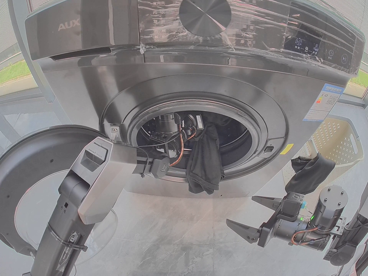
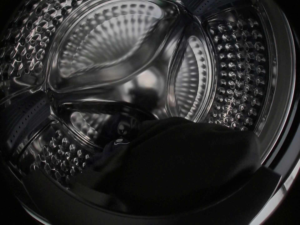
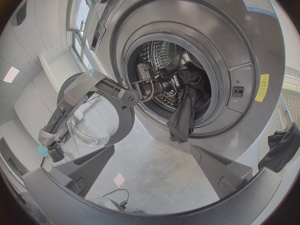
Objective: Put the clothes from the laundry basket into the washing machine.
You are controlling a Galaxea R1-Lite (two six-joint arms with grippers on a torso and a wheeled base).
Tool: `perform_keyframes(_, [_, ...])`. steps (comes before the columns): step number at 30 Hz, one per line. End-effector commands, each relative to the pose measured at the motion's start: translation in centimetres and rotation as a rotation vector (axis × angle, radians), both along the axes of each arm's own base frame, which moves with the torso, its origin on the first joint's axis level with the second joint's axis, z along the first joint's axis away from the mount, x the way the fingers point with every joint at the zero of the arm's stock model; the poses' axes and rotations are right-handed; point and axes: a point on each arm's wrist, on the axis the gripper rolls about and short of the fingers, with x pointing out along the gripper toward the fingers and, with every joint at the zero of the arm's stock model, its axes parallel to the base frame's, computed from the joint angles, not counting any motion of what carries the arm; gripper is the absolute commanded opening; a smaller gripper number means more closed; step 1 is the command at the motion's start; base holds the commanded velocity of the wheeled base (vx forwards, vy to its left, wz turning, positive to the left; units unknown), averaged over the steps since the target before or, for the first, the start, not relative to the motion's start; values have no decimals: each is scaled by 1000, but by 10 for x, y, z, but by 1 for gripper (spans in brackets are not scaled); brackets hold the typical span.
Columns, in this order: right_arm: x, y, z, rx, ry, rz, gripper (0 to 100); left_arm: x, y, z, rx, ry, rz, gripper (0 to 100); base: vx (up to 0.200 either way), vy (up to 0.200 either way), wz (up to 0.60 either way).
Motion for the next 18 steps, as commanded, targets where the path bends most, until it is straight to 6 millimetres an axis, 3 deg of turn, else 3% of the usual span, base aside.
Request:
perform_keyframes(1, [0, 0, -1, -1, 2, 0, 100, 2, -2, -5, -24, 29, 18, 100, 0, 0, 0])
perform_keyframes(5, [0, 0, 0, 1, 1, -1, 100, -2, -4, 3, -49, 70, 29, 100, 0, 0, 0])
perform_keyframes(8, [0, 0, 1, 1, -2, -1, 100, -19, -7, 6, -8, 155, 10, 100, 0, 0, 0])
perform_keyframes(14, [0, 0, 1, 2, -3, 1, 100, -55, -4, -6, 107, 305, -42, 100, 0, 0, 0])
perform_keyframes(16, [0, 0, 1, 2, -3, 1, 100, -57, -4, -6, 112, 312, -48, 100, 0, 0, 0])
perform_keyframes(18, [0, 1, 1, 3, -5, 2, 100, -75, -5, -19, 174, 393, -119, 100, 0, 0, 0])
